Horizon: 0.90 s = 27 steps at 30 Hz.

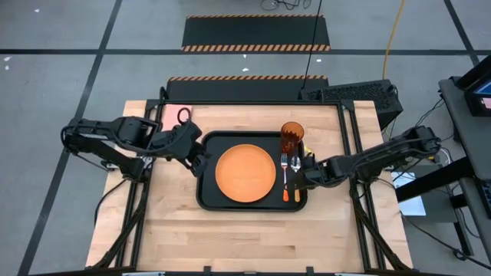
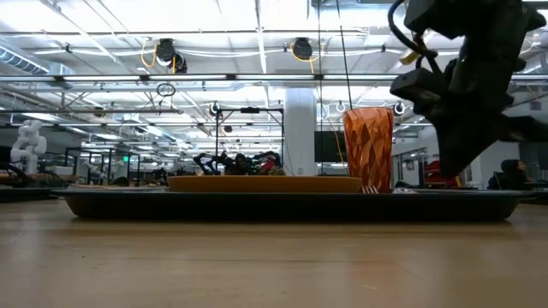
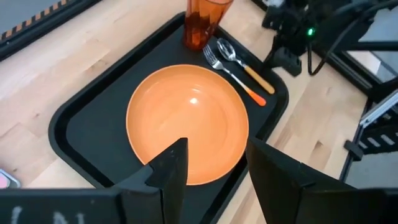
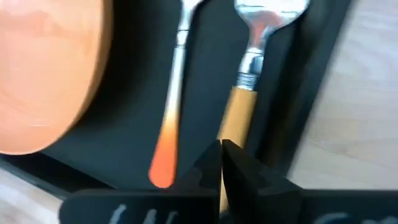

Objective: Pick and place plate/cup/fork/spoon on tray
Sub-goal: Put the light orange spoon on the black tray to the right of the orange fork

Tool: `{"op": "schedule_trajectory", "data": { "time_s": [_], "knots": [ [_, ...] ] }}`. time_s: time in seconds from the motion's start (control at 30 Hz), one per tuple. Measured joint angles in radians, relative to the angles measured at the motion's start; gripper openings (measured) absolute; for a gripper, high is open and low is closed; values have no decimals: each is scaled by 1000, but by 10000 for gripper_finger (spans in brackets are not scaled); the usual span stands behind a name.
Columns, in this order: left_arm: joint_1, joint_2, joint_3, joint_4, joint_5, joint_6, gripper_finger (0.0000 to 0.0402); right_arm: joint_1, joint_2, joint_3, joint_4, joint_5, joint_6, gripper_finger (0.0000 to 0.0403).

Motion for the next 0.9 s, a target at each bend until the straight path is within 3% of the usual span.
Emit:
{"op": "schedule_trajectory", "data": {
  "time_s": [0.47,0.9],
  "knots": [
    [6,-2,0,1,-1,-16,166,-12,81,-83,185,7,-19,1],
    [37,-2,0,1,0,7,166,-41,77,-85,169,1,-19,0]
  ]
}}
